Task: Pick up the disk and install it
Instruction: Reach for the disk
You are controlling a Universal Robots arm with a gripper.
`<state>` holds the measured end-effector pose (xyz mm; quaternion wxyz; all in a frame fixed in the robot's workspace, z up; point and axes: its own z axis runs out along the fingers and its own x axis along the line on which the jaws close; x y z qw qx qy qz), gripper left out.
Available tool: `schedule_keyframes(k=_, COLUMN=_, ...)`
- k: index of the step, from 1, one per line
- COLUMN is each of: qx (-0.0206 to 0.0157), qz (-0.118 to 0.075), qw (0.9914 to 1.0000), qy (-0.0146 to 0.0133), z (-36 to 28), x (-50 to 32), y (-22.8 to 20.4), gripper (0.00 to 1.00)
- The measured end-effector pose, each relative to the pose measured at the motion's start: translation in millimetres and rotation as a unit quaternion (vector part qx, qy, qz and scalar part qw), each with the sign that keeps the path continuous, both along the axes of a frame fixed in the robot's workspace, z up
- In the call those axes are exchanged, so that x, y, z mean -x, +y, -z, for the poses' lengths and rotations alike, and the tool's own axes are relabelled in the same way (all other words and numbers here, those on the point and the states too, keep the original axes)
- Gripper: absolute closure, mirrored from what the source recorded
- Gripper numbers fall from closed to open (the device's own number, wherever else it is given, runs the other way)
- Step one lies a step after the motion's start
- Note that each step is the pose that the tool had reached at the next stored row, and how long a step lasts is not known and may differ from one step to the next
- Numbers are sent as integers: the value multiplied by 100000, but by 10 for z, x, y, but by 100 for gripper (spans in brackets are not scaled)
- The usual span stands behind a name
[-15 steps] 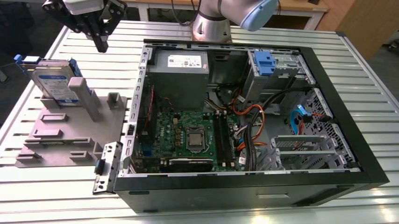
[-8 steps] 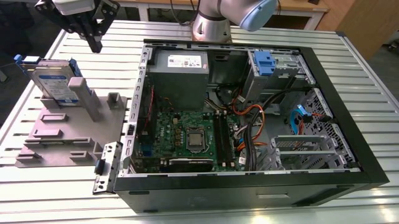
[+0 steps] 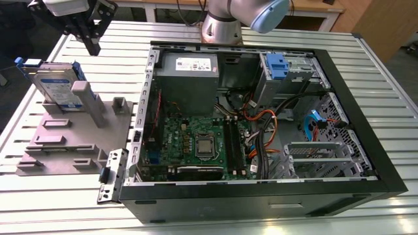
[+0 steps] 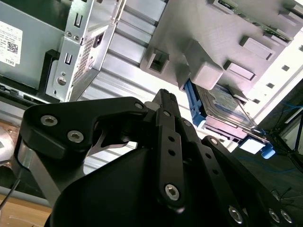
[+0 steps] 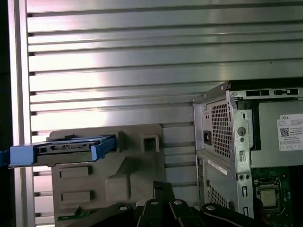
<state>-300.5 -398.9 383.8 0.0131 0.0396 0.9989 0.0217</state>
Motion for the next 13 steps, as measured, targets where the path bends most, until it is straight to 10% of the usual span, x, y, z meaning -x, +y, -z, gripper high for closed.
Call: schedule_keyframes(k=13, qx=0, qz=5, qw=100000, qy=2, z=15, x=201, y=0, gripper=89)
